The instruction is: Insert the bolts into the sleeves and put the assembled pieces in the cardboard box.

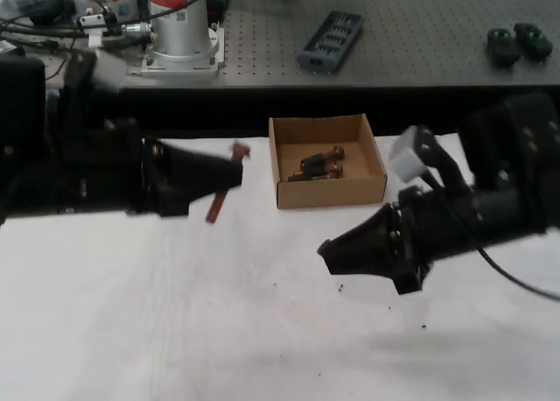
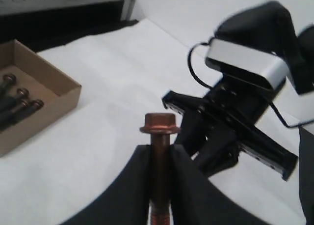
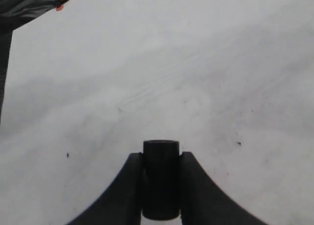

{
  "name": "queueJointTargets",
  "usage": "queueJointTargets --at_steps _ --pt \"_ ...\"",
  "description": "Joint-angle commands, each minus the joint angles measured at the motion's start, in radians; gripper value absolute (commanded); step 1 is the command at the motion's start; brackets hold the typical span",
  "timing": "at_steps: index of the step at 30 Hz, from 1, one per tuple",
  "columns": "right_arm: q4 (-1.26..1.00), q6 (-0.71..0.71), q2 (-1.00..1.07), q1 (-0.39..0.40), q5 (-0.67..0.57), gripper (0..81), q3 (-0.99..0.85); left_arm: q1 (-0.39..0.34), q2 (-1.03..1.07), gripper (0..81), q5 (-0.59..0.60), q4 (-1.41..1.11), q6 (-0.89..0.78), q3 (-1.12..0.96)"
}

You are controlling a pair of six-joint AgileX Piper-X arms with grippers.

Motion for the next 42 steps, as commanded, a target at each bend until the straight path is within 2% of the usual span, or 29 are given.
queueJointTargets --at_steps 1,4,7,11,20,28,42 --pt "-0.442 0.328 -0.088 -0.003 -0.037 13.4 0.180 -0.036 0.022 0.6 -0.091 -0.122 -0.120 -0.005" --pt "-0.756 0.546 -0.123 -0.003 -0.019 13.4 0.285 -0.079 0.055 0.6 -0.144 -0.187 -0.183 -0.003" --pt "-1.085 0.730 -0.127 -0.003 0.055 13.4 0.395 -0.136 0.089 0.6 -0.212 -0.300 -0.248 0.004" --pt "-1.295 0.850 -0.125 -0.001 0.150 13.4 0.509 -0.186 0.123 0.6 -0.283 -0.453 -0.331 0.027" --pt "-1.322 0.860 -0.125 -0.001 0.160 13.4 0.599 -0.255 0.167 0.6 -0.312 -0.532 -0.439 0.031" --pt "-1.327 0.860 -0.125 -0.001 0.167 13.4 0.598 -0.325 0.167 0.6 -0.408 -0.656 -0.520 0.031" --pt "-1.340 0.883 -0.125 -0.001 0.159 13.4 0.598 -0.336 0.201 0.6 -0.430 -0.655 -0.536 0.031"
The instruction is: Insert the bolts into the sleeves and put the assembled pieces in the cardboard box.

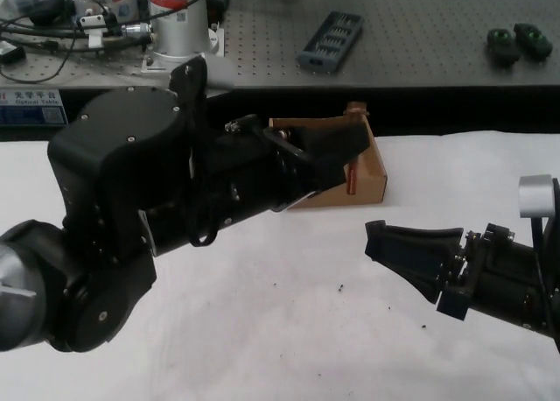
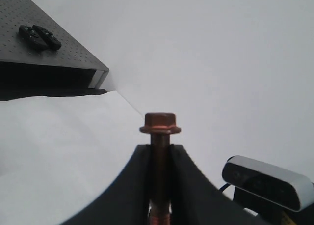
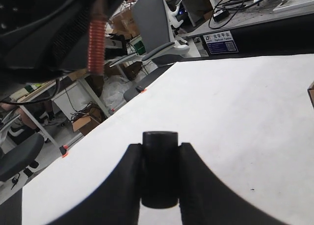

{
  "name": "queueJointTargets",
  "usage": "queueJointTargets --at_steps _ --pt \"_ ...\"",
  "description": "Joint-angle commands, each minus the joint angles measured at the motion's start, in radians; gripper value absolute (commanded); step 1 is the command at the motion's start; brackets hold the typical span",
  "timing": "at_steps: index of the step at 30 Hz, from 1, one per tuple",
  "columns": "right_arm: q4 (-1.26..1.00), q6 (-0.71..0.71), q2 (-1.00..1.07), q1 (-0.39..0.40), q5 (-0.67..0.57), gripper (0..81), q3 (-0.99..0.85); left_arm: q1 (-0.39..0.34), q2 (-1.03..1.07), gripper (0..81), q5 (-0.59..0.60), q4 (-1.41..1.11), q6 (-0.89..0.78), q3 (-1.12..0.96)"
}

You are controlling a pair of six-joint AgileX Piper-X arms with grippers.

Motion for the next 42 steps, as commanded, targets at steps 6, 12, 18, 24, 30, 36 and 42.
queueJointTargets --at_steps 6,12,18,24,30,36,42 --pt "-0.059 0.020 -0.009 -0.001 -0.005 13.4 0.000 -0.026 0.072 0.6 -0.013 -0.088 -0.024 -0.005" --pt "-0.051 0.020 -0.009 -0.001 -0.005 13.4 0.000 -0.049 0.104 0.6 -0.032 -0.166 -0.024 -0.005" --pt "-0.051 0.015 -0.009 -0.001 -0.005 13.4 0.000 -0.051 0.107 0.6 -0.032 -0.166 -0.024 -0.005" --pt "-0.051 0.015 -0.009 -0.001 -0.005 13.4 0.000 -0.050 0.107 0.6 -0.051 -0.166 -0.024 -0.005" --pt "-0.051 0.022 -0.009 -0.001 -0.041 13.4 0.000 -0.050 0.107 0.6 -0.051 -0.158 -0.024 -0.005" --pt "-0.060 0.020 -0.009 -0.001 -0.074 13.4 0.000 -0.050 0.107 0.6 -0.041 -0.152 -0.047 -0.005" --pt "-0.067 0.020 -0.010 -0.001 -0.086 13.4 0.000 -0.050 0.107 0.6 -0.038 -0.152 -0.054 -0.005"
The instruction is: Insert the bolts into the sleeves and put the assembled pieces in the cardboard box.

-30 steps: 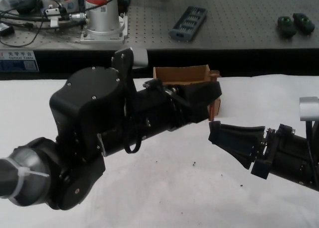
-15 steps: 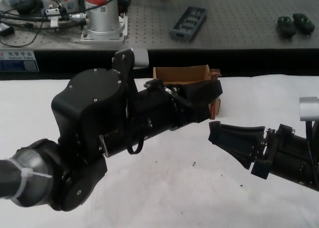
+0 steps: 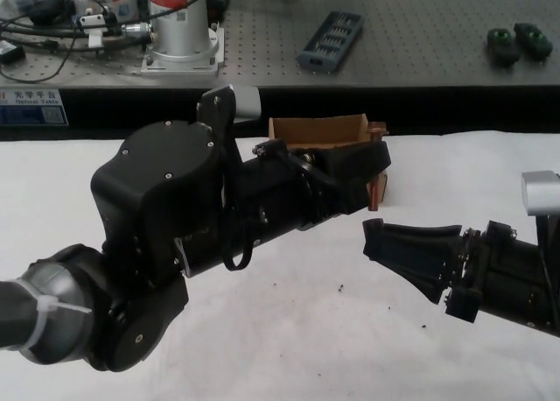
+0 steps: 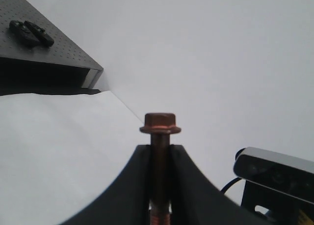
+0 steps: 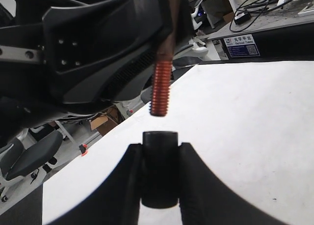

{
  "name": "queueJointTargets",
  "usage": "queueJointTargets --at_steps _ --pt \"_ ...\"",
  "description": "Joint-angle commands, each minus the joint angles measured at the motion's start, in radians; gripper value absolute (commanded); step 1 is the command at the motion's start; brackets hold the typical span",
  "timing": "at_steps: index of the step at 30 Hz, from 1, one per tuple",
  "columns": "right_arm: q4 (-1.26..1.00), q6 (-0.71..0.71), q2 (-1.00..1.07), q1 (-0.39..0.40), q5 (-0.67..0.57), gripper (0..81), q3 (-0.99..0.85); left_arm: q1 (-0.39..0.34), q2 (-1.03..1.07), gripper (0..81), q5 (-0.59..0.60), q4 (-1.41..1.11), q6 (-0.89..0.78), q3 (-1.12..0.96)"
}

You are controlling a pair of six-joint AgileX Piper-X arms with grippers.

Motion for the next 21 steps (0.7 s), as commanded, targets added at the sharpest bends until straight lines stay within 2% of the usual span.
queueJointTargets --at_steps 1,21 --pt "-0.024 -0.001 -0.010 -0.001 -0.019 13.4 0.000 -0.004 0.000 0.6 0.010 -0.013 -0.027 -0.005" --pt "-0.035 -0.013 -0.010 -0.003 0.005 13.4 0.000 -0.004 0.000 0.6 0.024 0.011 -0.062 -0.005"
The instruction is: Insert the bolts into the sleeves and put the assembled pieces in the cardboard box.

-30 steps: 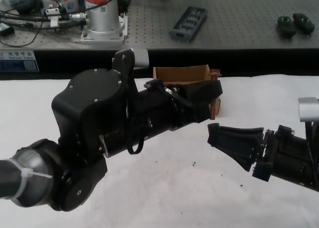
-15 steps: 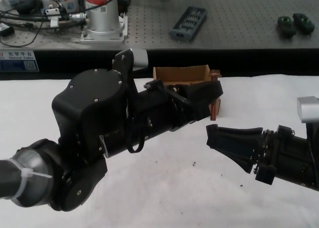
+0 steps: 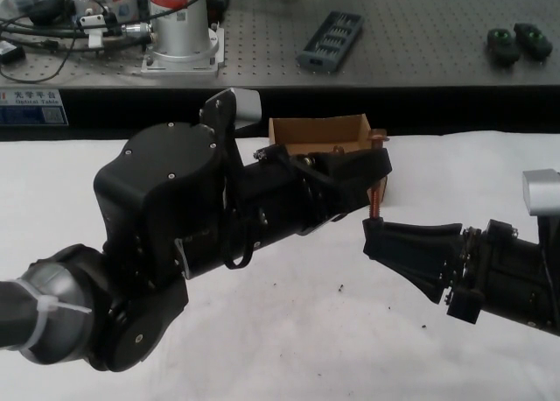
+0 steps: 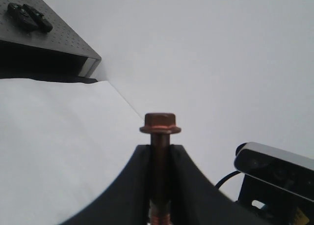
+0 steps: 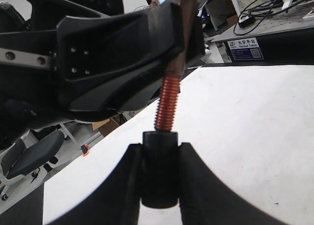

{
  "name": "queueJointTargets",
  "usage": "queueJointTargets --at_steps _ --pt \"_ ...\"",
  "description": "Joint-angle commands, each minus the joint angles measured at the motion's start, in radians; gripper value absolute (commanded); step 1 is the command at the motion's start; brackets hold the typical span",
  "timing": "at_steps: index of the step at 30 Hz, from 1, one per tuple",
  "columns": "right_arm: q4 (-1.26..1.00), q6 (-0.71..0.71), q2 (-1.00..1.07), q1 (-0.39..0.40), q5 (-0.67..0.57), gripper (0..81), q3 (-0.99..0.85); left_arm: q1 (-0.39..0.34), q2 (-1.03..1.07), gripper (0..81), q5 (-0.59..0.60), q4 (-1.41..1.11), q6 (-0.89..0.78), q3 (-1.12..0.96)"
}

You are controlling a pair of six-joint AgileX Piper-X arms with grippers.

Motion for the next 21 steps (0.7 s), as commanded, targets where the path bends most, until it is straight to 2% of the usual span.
queueJointTargets --at_steps 1,9,21 --pt "-0.023 -0.009 -0.010 -0.004 0.002 13.4 0.000 -0.004 0.000 0.6 0.008 -0.012 -0.021 -0.005" --pt "-0.023 -0.018 -0.010 -0.024 -0.001 13.4 0.000 -0.004 0.000 0.6 0.008 -0.012 -0.024 -0.005" --pt "-0.078 0.011 -0.011 -0.026 -0.021 13.4 0.000 -0.004 0.000 0.6 0.092 -0.012 -0.035 -0.005"
